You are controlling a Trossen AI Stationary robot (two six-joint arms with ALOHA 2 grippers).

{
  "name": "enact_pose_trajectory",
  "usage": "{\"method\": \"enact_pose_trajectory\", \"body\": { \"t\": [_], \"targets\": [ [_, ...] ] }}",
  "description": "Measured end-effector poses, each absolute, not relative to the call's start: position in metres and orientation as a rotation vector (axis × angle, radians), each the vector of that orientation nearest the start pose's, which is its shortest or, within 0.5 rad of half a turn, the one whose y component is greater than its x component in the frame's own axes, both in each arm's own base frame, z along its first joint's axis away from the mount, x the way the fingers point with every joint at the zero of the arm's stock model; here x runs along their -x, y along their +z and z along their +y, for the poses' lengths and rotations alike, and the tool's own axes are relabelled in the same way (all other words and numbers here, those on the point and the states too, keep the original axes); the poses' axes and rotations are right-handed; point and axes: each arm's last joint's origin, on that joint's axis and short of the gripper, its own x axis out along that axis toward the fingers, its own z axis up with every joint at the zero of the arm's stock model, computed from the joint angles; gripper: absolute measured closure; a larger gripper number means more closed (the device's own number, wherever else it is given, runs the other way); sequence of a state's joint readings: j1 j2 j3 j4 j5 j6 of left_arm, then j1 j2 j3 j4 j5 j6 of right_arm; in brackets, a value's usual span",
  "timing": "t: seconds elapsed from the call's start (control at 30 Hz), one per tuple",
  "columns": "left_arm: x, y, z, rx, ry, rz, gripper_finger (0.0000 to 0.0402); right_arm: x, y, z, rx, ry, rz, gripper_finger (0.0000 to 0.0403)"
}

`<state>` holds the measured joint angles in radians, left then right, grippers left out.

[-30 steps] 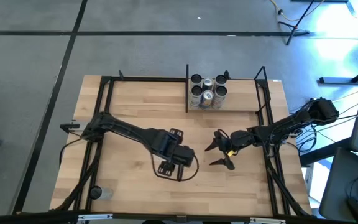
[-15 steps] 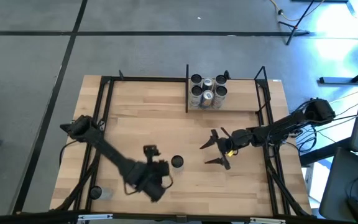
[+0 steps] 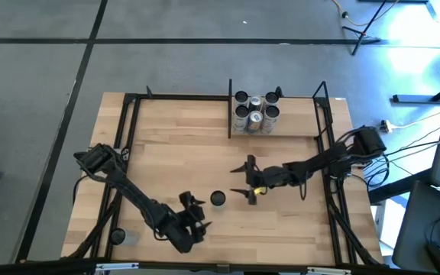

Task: Place canned beverage on shelf
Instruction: Put the top black soda can on the shelf

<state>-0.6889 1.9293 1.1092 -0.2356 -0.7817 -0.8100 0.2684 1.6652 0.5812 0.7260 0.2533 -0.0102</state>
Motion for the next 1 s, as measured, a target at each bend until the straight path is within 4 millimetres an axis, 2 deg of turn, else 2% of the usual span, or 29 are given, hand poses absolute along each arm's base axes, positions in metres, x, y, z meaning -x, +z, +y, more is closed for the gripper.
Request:
{"method": "enact_pose_trajectory", "body": {
  "t": [0.13, 0.43, 1.0],
  "targets": [
    [-0.296, 0.132, -0.214, 0.085, 0.442, 0.566, 0.0052, -0.302, 0.145, 0.075, 0.104, -0.015, 0.334, 0.0086],
    [-0.295, 0.135, -0.209, 0.097, 0.586, 0.418, 0.0052, -0.315, 0.142, 0.080, 0.099, 0.044, 0.343, 0.0086],
    [-0.292, 0.133, -0.208, 0.069, 0.604, 0.429, 0.0052, -0.315, 0.140, 0.085, 0.007, 0.200, 0.369, 0.0086]
  ]
}}
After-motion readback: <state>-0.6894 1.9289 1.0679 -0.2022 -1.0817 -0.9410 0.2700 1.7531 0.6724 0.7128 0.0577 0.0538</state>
